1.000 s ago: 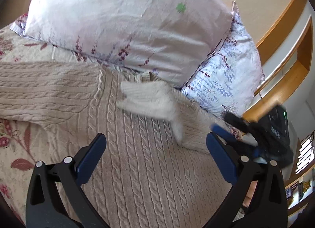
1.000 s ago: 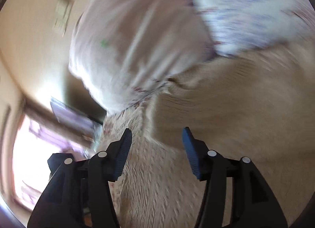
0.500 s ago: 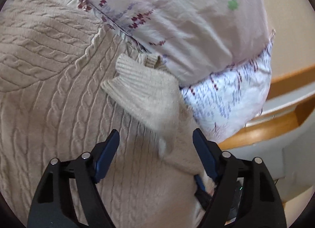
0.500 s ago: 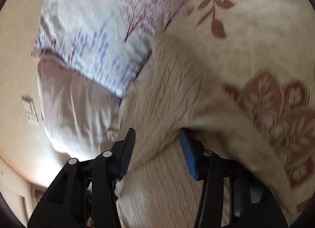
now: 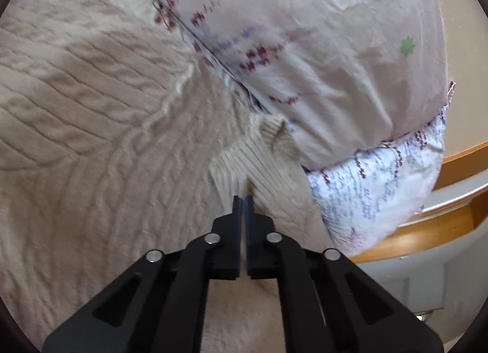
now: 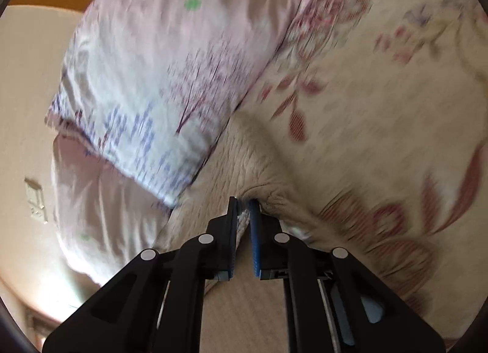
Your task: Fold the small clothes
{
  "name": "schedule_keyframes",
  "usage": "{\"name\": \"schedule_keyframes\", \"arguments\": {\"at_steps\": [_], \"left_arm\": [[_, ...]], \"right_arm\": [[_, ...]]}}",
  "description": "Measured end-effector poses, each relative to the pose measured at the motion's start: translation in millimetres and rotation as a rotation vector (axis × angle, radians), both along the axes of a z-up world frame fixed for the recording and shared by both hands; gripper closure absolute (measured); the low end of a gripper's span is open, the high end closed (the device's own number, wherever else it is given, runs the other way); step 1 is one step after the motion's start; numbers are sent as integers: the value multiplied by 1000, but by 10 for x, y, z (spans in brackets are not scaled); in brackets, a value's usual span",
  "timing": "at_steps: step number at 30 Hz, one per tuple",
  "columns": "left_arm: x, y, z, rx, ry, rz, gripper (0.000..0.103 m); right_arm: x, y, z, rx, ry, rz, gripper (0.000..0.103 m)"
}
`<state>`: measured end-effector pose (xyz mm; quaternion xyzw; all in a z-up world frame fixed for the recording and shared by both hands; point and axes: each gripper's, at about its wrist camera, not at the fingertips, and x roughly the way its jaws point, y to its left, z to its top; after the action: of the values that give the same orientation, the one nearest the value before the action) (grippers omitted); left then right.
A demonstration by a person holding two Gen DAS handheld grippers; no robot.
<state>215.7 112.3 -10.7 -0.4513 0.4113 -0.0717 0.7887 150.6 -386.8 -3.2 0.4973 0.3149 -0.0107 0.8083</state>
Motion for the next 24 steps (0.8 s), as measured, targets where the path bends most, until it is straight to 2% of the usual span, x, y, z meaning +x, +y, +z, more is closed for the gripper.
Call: {"name": "schedule_keyframes", "arguments": {"at_steps": [4,6,8,10,11,14,18,20,21,24], "left_arm": [[-9,1,41,65,-1,-13,103],[-10,-6,36,67,10,-24,103],[-58,18,30,55,27,-38,97],[-118,28,27,34,44,-54,60],[-154,28,31,27,44,-53,55],[-173,-63,45,53,36,-76,51],[-38,-193,46,83,37,-68,53],[87,-228,37,92,22,-58,75],[137,-233,21,90,20,-59,96],[189,-173,-13,77,7,-52,96]], "right_arm": [[42,-72,-71,-12,51,8,94],[33,-65,-80,-30,58,13,94],[15,-76,-68,-35,54,7,94],[11,-89,-63,-29,49,-1,94],[12,-85,-58,-32,47,-7,94],[26,-44,-46,-49,46,1,94],[18,-49,-47,-39,45,4,94],[19,-44,-31,-42,44,7,94],[20,-36,-20,-43,42,9,94],[8,-21,7,-46,35,21,94]]}}
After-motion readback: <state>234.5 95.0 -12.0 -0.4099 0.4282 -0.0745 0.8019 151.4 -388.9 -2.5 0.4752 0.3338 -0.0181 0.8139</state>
